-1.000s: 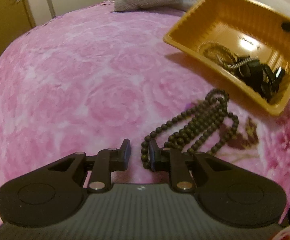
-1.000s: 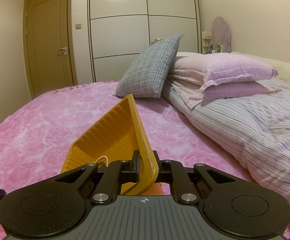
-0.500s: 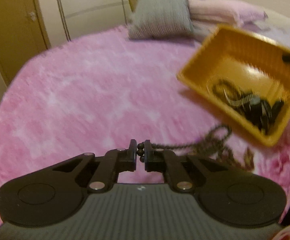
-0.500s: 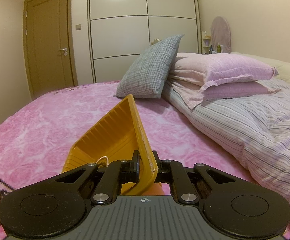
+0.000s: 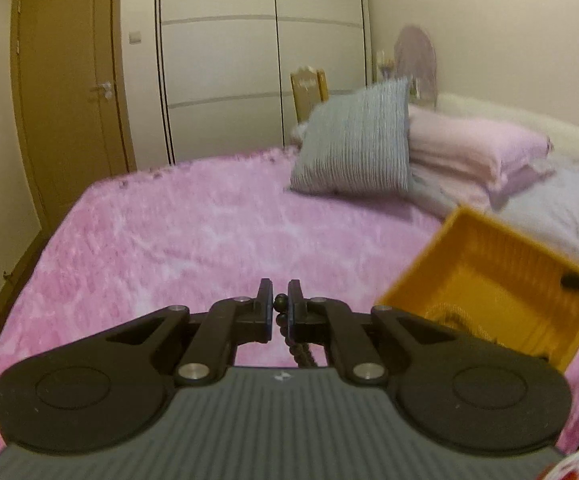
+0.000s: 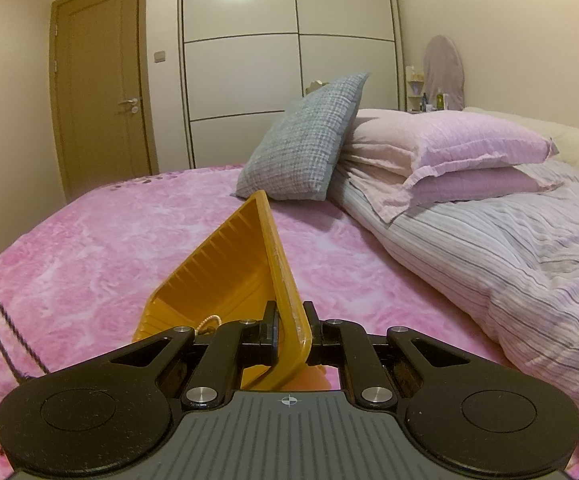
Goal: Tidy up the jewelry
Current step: 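Move the left tool to the dark bead strand and grasp it, then lift the dark bead strand high with the left tool and lower it into the tray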
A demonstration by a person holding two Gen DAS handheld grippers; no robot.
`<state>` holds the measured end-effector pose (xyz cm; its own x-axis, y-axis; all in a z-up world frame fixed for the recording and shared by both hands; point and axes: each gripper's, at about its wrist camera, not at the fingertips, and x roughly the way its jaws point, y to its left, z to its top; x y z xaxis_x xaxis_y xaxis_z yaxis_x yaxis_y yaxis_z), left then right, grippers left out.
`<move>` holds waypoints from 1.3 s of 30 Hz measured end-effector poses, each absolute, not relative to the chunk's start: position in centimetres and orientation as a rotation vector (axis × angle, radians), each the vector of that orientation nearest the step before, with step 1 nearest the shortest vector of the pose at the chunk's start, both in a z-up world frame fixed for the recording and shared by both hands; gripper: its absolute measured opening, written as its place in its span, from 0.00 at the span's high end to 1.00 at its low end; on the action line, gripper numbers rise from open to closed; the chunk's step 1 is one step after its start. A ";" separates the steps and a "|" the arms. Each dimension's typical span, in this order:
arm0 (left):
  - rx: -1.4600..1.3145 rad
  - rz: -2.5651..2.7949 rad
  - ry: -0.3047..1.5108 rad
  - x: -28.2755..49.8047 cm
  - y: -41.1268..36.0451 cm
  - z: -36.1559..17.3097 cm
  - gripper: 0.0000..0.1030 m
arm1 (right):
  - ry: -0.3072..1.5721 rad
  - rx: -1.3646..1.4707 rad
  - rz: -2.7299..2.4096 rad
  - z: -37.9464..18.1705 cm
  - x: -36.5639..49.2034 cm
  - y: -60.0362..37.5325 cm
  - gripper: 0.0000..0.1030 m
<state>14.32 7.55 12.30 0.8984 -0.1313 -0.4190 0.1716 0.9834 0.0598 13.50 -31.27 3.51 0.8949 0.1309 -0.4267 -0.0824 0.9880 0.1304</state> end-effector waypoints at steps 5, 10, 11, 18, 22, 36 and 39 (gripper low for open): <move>0.100 -0.167 0.362 14.8 7.2 15.4 0.94 | 0.448 0.109 0.112 3.6 13.5 -31.1 0.89; 0.120 -0.179 0.303 15.1 6.6 18.4 0.94 | 0.446 0.109 0.114 3.6 13.4 -31.0 0.89; 0.125 -0.182 0.291 15.2 6.5 19.1 0.94 | 0.446 0.108 0.114 3.6 13.4 -31.0 0.89; 0.136 -0.205 0.221 15.8 5.7 23.1 0.94 | 0.446 0.106 0.115 3.6 13.4 -31.0 0.89; 0.157 -0.242 0.187 16.4 4.6 25.3 0.94 | 0.446 0.107 0.114 3.6 13.4 -31.0 0.89; 0.217 -0.324 0.094 19.0 -0.4 30.9 0.94 | 0.445 0.108 0.115 3.6 13.4 -31.0 0.89; 0.218 -0.347 0.067 19.2 -1.6 32.3 0.94 | 0.446 0.111 0.114 3.5 13.4 -31.0 0.89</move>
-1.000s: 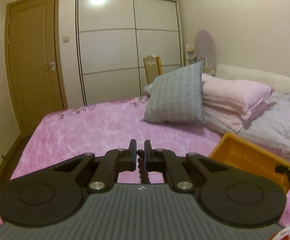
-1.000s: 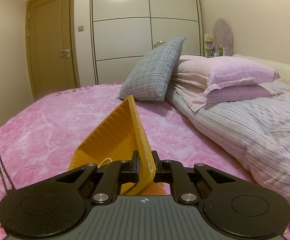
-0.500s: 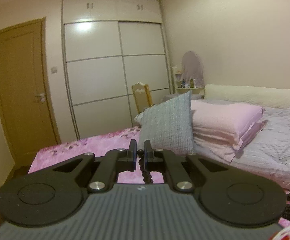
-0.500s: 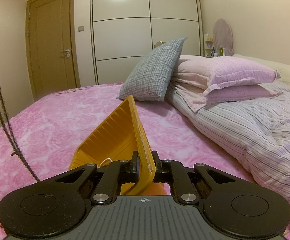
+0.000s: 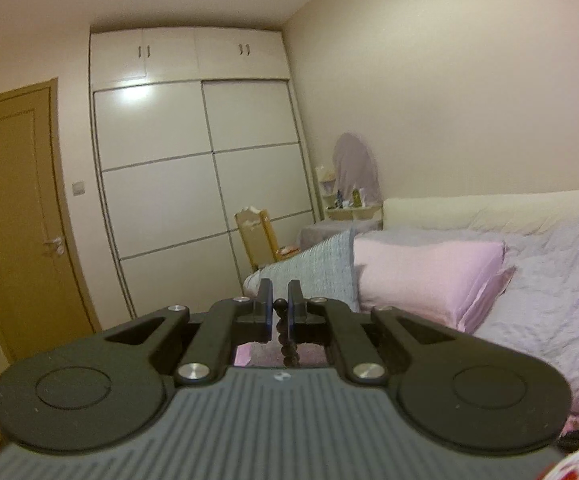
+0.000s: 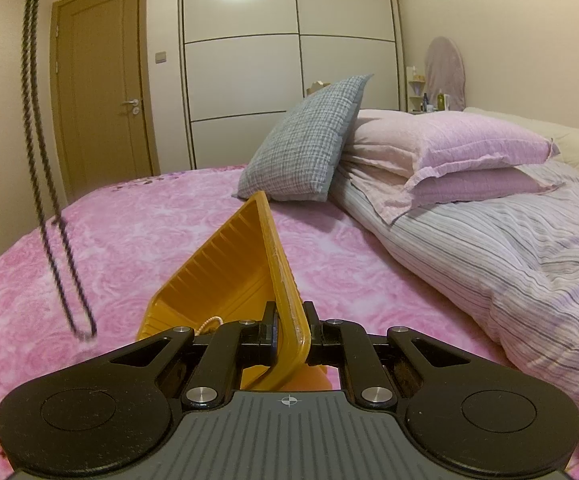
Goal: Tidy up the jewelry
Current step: 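Lift the dark bead strand high with the left tool and lower it into the tray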
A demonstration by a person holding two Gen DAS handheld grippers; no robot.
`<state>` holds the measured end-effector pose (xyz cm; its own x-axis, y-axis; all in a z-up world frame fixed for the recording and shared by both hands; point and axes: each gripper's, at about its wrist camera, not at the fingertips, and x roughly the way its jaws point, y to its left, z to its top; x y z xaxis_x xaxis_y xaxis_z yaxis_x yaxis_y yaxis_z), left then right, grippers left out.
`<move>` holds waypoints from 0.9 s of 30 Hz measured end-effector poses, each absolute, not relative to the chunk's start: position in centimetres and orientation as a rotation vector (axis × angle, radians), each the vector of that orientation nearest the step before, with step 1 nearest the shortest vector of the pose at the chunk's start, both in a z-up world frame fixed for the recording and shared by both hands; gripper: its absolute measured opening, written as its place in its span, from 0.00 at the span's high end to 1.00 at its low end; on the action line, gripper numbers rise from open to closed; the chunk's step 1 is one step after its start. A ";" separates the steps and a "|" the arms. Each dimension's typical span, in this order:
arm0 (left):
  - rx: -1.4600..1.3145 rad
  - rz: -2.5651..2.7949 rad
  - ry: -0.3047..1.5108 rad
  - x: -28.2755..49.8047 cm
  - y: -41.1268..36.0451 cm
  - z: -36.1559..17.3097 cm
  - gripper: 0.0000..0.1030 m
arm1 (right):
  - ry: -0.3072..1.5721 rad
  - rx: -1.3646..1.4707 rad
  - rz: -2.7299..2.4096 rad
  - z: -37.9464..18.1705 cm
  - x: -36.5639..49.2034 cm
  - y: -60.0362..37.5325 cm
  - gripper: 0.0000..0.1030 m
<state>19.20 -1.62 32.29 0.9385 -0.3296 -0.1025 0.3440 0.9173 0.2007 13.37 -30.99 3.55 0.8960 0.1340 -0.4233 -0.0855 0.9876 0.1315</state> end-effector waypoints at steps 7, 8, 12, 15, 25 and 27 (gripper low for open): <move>0.222 -0.404 0.023 19.7 -4.5 34.8 0.94 | 0.446 0.116 0.114 3.5 13.4 -31.1 0.89; 0.223 -0.414 0.023 19.8 -5.0 34.9 0.94 | 0.446 0.117 0.114 3.5 13.4 -31.1 0.89; 0.236 -0.448 0.041 20.2 -7.0 34.3 0.94 | 0.446 0.119 0.114 3.5 13.4 -31.1 0.89; 0.254 -0.471 0.077 21.0 -8.6 32.8 0.94 | 0.446 0.122 0.114 3.5 13.4 -31.1 0.89; 0.284 -0.524 0.232 23.7 -11.8 25.9 0.94 | 0.447 0.129 0.113 3.5 13.6 -31.2 0.89; 0.285 -0.537 0.270 24.2 -12.2 24.3 0.94 | 0.448 0.131 0.114 3.5 13.6 -31.2 0.89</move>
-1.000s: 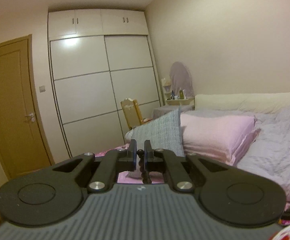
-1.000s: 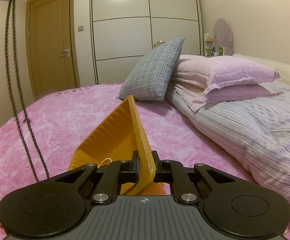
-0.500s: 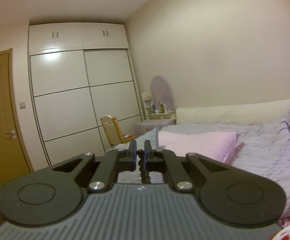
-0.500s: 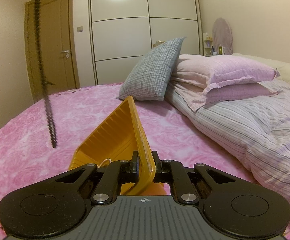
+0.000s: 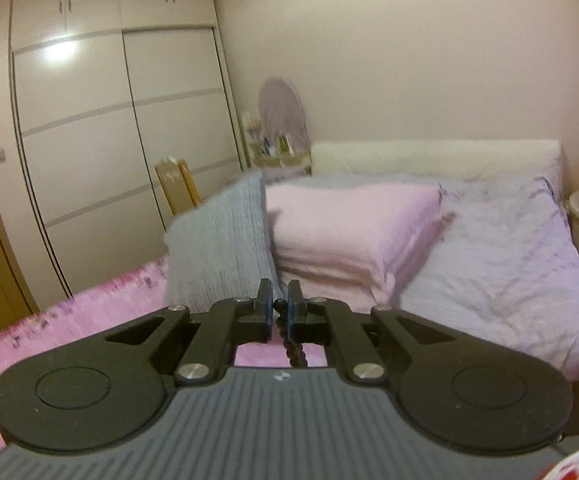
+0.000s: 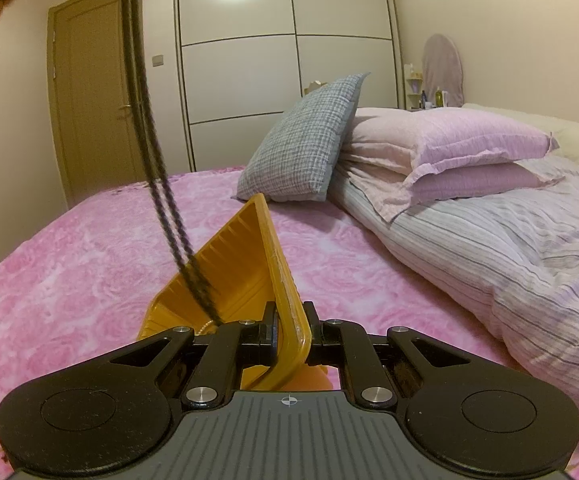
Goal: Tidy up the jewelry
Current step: 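Lift the dark bead strand high with the left tool and lower it into the tray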
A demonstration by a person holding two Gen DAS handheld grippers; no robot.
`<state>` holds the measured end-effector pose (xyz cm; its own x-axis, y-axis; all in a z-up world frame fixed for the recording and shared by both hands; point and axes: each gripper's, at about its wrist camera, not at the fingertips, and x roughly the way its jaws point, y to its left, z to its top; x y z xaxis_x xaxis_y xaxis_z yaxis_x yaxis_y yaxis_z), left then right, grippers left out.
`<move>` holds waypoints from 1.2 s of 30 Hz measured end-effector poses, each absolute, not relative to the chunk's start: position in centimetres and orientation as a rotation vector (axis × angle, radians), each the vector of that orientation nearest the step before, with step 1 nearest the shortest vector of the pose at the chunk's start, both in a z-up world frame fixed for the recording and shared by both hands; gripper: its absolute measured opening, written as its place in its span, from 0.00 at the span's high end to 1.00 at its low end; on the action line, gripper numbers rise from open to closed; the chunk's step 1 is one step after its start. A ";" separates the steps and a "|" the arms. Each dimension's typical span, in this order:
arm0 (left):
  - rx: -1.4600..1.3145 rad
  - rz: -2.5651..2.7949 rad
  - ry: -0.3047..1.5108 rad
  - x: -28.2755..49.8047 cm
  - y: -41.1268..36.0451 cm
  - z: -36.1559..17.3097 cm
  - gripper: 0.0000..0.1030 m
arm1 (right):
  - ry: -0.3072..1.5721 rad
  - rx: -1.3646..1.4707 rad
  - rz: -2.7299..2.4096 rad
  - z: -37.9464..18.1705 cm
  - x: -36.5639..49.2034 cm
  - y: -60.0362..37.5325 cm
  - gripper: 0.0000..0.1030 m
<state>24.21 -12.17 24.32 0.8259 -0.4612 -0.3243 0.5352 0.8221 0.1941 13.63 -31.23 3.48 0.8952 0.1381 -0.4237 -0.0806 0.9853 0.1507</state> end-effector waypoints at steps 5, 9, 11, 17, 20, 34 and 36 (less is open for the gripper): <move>0.280 -0.573 0.380 25.0 -13.0 20.1 0.94 | 0.449 0.133 0.115 3.5 13.7 -31.3 0.89; 0.288 -0.601 0.474 25.7 -13.5 16.5 0.94 | 0.450 0.136 0.113 3.4 13.8 -31.3 0.89; 0.289 -0.605 0.511 26.0 -13.7 14.9 0.94 | 0.450 0.137 0.113 3.4 13.7 -31.3 0.89; 0.284 -0.609 0.583 26.8 -14.2 11.8 0.94 | 0.451 0.138 0.111 3.3 13.8 -31.3 0.89; 0.286 -0.608 0.611 27.0 -14.4 10.6 0.94 | 0.453 0.140 0.108 3.2 13.8 -31.4 0.90; 0.199 -0.515 0.575 24.9 -9.4 11.7 0.83 | 0.456 0.143 0.103 3.1 13.8 -31.6 0.90; 0.177 -0.475 0.569 24.0 -8.0 11.5 0.83 | 0.458 0.146 0.104 3.1 13.7 -31.6 0.90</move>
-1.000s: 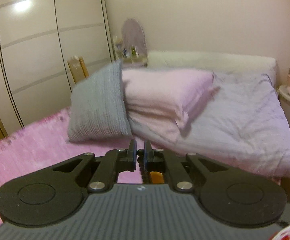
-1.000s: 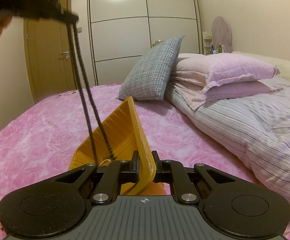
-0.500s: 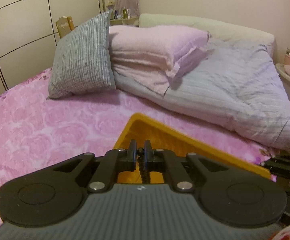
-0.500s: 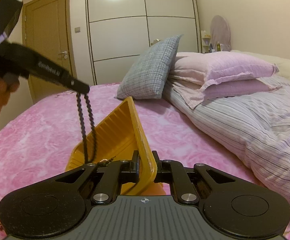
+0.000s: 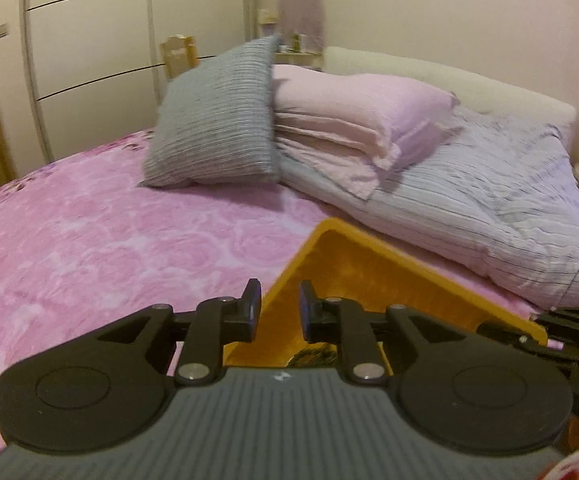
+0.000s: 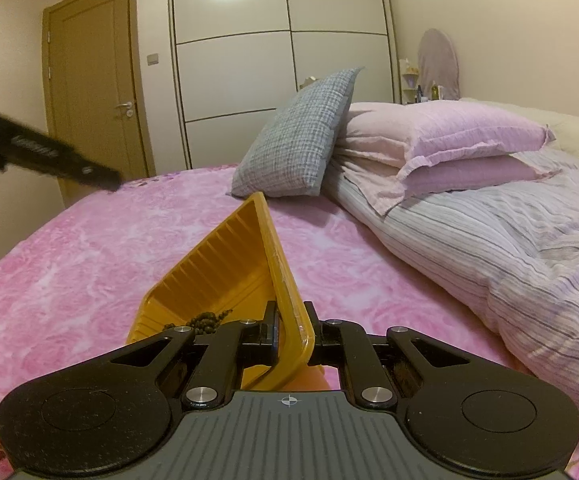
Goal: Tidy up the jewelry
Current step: 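Lift the dark bead strand high with the left tool and lower it into the tray, then set the orange tray flat on the bedspread with the right tool and release it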
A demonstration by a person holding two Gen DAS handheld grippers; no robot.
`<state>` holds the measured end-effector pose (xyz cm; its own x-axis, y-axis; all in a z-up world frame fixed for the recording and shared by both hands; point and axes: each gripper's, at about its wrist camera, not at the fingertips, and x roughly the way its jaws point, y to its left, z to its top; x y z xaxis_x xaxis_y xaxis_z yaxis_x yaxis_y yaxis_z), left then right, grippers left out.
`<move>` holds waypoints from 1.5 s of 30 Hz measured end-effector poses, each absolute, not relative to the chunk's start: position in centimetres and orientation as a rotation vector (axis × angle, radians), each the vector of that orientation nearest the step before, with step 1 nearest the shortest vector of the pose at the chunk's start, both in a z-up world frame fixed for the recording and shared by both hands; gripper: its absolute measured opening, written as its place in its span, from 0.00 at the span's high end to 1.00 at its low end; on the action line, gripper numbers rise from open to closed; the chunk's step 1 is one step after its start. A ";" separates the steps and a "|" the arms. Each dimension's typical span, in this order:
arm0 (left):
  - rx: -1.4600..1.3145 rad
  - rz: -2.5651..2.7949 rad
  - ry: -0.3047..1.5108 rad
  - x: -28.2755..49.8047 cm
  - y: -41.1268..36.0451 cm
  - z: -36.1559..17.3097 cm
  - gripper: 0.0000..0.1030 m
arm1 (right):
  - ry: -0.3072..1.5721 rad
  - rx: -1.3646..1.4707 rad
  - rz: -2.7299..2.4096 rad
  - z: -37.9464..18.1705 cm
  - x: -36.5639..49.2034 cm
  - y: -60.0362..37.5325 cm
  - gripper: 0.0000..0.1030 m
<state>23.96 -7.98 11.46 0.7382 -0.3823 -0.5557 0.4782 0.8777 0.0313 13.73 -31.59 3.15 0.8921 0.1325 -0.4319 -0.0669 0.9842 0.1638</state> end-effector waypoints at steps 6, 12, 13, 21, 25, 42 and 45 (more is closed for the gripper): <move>0.093 -0.370 0.573 21.2 -4.1 10.0 0.79 | 0.462 0.146 0.102 3.0 13.6 -31.8 0.90; 0.023 -0.275 0.580 18.6 -1.0 8.4 0.73 | 0.467 0.164 0.112 2.7 13.8 -32.4 0.90; 0.011 -0.255 0.583 18.2 -0.5 8.2 0.72 | 0.470 0.170 0.114 2.6 13.8 -32.7 0.90; -0.036 -0.126 0.631 15.7 2.0 5.1 0.64 | 0.496 0.262 0.137 1.2 14.2 -35.1 0.90; -0.070 -0.067 0.675 14.5 2.8 3.2 0.64 | 0.511 0.345 0.153 0.1 14.4 -36.8 0.90; -0.107 0.014 0.740 10.0 3.1 0.1 0.28 | 0.568 0.619 0.131 -3.3 14.0 -42.1 0.50; -0.120 0.032 0.732 9.2 3.2 0.2 0.16 | 0.526 0.547 0.066 -1.8 12.5 -42.0 0.36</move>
